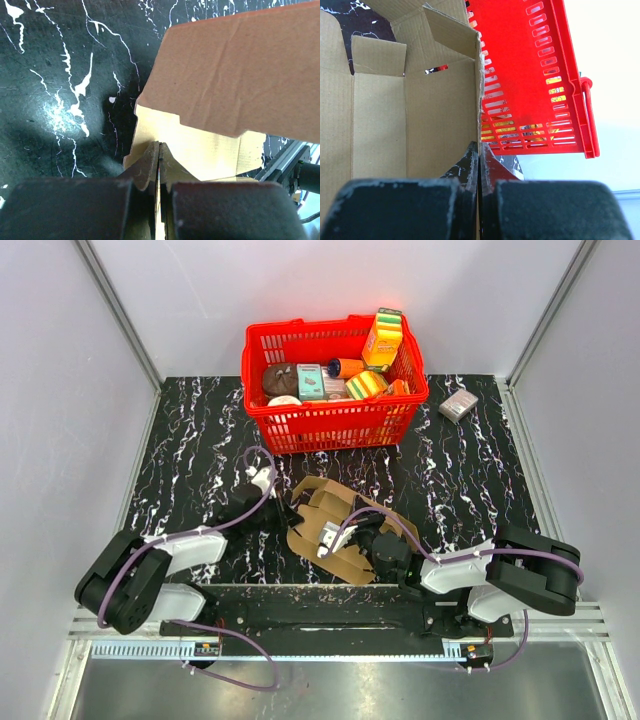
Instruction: Fold the paper box
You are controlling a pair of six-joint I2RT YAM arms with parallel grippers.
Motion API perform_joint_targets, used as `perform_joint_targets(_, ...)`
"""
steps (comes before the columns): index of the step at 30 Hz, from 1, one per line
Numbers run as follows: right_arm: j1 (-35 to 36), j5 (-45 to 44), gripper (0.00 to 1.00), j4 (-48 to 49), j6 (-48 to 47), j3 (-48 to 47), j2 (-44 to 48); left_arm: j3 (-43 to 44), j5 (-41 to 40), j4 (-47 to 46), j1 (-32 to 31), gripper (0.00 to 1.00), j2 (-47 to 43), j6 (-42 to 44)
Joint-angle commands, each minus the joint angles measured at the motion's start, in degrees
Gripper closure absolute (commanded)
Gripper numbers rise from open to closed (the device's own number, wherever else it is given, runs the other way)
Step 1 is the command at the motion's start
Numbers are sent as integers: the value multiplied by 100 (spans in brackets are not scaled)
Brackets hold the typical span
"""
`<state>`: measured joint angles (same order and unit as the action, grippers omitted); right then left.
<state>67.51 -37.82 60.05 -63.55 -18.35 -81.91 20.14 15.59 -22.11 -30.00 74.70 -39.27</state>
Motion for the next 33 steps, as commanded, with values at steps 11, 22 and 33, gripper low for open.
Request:
perform_joint_targets(11, 52, 82, 100, 68, 159, -37, 263, 429, -496, 224, -6, 100, 537, -11)
perform_joint_targets(22, 78, 319, 100, -389, 220, 59, 430, 640, -803, 567, -6, 100, 169, 182)
perform_joint_targets(33, 79, 319, 100, -529, 334, 130, 518, 587, -1375, 1121, 29, 100, -385, 314)
